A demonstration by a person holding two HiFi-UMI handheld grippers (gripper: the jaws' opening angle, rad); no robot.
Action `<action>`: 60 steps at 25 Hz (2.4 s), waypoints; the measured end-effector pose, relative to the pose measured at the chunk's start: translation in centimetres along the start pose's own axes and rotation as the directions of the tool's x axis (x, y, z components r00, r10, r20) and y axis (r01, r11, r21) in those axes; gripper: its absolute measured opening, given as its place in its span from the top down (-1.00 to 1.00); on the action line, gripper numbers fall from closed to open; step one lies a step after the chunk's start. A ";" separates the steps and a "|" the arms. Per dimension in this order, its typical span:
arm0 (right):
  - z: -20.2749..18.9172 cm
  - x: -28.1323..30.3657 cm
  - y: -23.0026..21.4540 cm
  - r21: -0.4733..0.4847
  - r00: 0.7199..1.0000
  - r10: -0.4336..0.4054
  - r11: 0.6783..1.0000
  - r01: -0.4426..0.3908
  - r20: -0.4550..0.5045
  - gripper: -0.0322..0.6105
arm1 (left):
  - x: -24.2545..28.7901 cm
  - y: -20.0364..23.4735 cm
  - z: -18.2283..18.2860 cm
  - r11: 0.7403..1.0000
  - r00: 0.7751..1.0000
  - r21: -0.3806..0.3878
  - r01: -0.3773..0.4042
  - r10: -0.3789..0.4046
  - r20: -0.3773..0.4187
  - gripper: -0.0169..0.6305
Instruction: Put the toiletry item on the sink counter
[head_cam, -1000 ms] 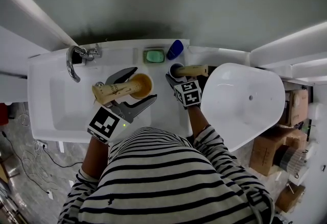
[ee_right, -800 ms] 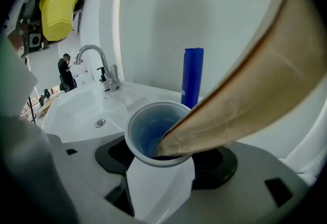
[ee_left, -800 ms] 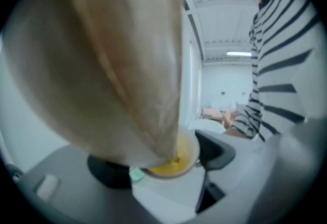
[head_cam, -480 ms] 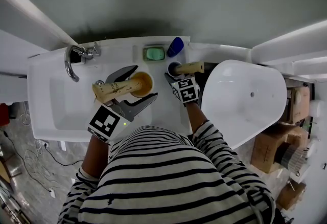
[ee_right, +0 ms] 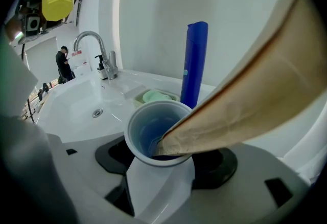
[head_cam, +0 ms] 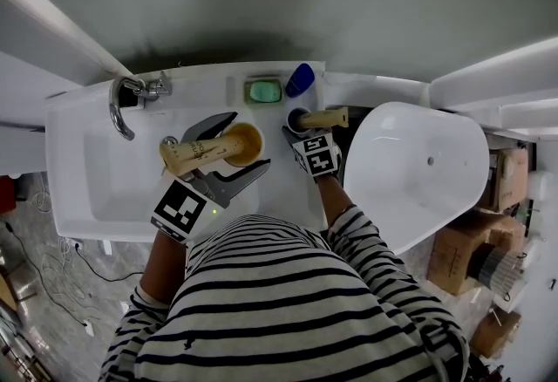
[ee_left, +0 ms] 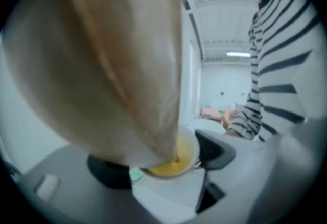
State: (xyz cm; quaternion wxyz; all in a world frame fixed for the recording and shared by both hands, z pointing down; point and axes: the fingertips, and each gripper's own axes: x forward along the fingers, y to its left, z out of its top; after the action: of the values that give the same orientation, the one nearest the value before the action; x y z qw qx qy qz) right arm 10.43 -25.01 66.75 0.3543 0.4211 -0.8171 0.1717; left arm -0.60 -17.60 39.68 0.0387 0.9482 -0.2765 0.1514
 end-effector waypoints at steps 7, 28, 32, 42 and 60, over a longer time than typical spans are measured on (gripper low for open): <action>0.0 0.2 0.1 -0.017 1.000 0.003 1.000 -0.003 -0.001 -0.12 | -0.1 0.0 -0.1 1.000 1.000 -0.003 -0.001 0.001 -0.001 -0.21; -0.7 0.1 0.8 -0.029 0.997 0.034 0.999 -0.035 -0.062 -0.13 | -0.1 -0.2 0.0 1.000 1.000 -0.004 0.003 -0.003 0.005 -0.21; -1.1 -0.2 0.8 -0.021 0.996 0.032 0.999 -0.033 -0.081 -0.13 | -0.2 -0.3 0.1 1.000 1.000 -0.002 0.004 -0.004 0.010 -0.21; -1.8 -2.0 0.9 0.014 0.995 0.030 0.999 -0.029 -0.097 -0.13 | -0.2 -0.3 0.3 1.000 1.000 0.002 0.004 -0.004 0.018 -0.21; 0.6 -10.4 1.6 0.122 0.999 0.014 0.992 -0.019 0.044 -0.13 | -0.3 -0.8 0.7 1.000 0.999 0.025 0.016 -0.016 0.027 -0.21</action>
State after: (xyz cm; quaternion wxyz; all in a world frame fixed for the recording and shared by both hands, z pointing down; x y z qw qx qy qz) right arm 12.97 -18.54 58.87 0.3089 0.4389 -0.8159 0.2152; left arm -0.21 -16.83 38.89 0.0243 0.9528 -0.2675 0.1416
